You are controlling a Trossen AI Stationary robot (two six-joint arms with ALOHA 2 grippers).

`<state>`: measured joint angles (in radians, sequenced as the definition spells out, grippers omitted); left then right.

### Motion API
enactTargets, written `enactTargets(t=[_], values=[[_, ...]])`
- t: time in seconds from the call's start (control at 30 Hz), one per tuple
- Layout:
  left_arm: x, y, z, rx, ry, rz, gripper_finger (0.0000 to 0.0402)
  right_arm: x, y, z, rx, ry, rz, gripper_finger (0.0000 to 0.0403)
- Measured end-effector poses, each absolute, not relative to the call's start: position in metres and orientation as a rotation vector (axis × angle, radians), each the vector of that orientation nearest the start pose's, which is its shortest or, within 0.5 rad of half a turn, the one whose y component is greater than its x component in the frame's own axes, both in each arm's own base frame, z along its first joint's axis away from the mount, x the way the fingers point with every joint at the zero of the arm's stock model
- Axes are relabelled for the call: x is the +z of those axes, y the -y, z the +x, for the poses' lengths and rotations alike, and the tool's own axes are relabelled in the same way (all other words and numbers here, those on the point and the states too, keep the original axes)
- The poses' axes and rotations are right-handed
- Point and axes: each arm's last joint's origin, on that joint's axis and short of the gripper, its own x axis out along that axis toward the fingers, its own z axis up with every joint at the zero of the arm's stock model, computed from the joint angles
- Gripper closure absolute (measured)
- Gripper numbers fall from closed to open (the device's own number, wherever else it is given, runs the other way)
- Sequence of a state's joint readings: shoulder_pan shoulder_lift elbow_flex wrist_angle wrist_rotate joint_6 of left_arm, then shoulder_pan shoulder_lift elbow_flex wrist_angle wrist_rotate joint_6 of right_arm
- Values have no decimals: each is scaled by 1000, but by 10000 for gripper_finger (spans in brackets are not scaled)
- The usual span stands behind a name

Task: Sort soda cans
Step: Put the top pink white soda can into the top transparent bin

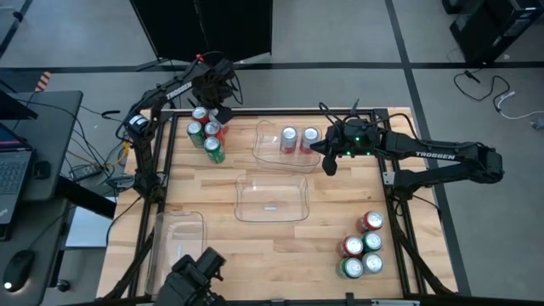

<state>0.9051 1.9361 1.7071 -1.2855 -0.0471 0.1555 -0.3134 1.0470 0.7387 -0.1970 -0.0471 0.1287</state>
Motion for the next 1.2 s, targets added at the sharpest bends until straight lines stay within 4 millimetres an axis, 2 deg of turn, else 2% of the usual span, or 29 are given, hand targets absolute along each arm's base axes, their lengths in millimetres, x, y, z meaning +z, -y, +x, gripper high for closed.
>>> enactTargets(t=[0.73, 0.83, 1.07, 1.2], values=[[254, -297, 237, 618, -1386, -486, 81, 268, 68, 214, -293, -481, 216, 387], [254, -297, 237, 621, -1387, -481, 95, 268, 68, 214, -293, -481, 216, 388], [256, -298, 237, 623, -1388, -474, 161, 268, 68, 214, -293, -481, 216, 389], [261, -300, 239, 631, -1377, -465, 162, 268, 68, 214, -293, -481, 216, 389]])
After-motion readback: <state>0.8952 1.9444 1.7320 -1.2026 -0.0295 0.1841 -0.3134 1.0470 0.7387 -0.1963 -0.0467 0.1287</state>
